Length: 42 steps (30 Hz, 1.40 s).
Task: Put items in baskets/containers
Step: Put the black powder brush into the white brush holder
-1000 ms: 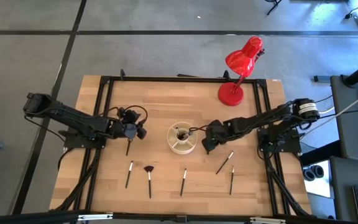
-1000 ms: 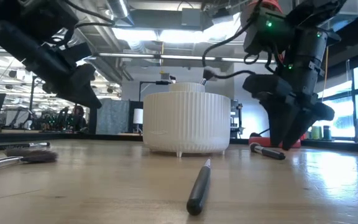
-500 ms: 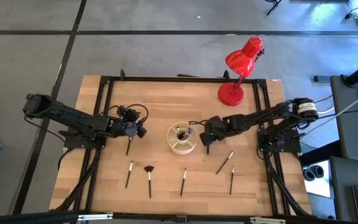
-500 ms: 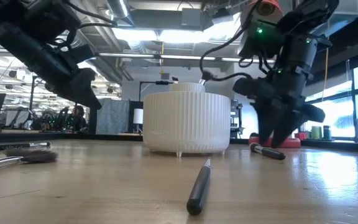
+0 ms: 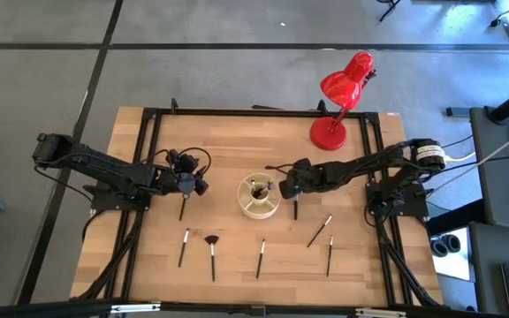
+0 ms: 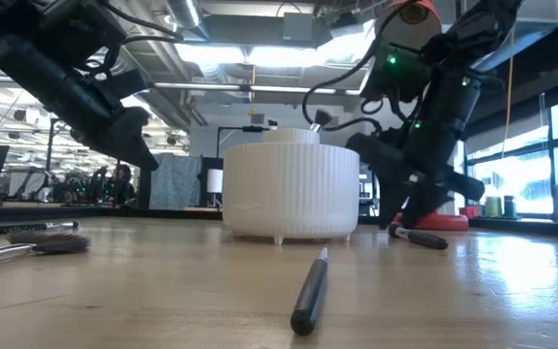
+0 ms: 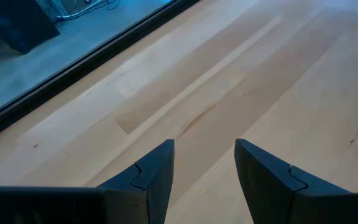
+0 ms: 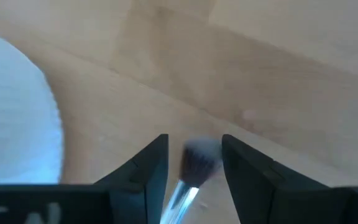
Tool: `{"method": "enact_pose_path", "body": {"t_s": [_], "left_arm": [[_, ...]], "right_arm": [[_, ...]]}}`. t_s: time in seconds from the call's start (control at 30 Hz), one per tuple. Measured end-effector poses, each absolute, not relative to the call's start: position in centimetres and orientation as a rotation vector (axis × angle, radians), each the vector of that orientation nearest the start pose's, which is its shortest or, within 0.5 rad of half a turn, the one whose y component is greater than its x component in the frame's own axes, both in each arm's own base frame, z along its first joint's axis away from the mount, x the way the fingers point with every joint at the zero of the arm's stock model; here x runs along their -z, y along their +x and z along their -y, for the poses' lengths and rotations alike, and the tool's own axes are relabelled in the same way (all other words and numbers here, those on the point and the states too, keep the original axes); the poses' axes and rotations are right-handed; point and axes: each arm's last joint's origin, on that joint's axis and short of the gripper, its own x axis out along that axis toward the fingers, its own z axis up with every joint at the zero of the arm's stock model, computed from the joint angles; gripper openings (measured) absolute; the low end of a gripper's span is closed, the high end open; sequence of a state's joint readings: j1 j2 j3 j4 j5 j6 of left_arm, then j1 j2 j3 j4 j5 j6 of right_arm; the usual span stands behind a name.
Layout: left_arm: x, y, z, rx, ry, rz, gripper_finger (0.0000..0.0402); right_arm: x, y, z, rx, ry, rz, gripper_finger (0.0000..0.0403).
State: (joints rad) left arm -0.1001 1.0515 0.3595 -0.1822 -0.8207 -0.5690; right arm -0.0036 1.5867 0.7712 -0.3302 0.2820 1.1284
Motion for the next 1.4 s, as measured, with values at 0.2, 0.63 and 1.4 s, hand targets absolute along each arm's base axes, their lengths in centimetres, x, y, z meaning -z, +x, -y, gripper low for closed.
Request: {"method": "enact_pose_path", "body": {"t_s": [0.2, 0.63, 1.4], "left_arm": [[-15.5, 17.3, -0.4, -0.862, -0.115, -0.578, 0.0164], [-15.5, 17.3, -0.4, -0.859, -0.115, -0.581, 0.0164], [-15.6, 17.4, -0.4, -0.858, -0.114, -0.566, 0.0164]], "right_arm": [[-13.3, 27.7, 0.9, 0.855, 0.822, -0.905, 0.0133], [-17.1, 25.7, 1.1, 0.883, 0.715, -0.814, 0.0019], [-26.6, 30.1, -3.7, 0.707, 0.016, 0.074, 0.0010]]}}
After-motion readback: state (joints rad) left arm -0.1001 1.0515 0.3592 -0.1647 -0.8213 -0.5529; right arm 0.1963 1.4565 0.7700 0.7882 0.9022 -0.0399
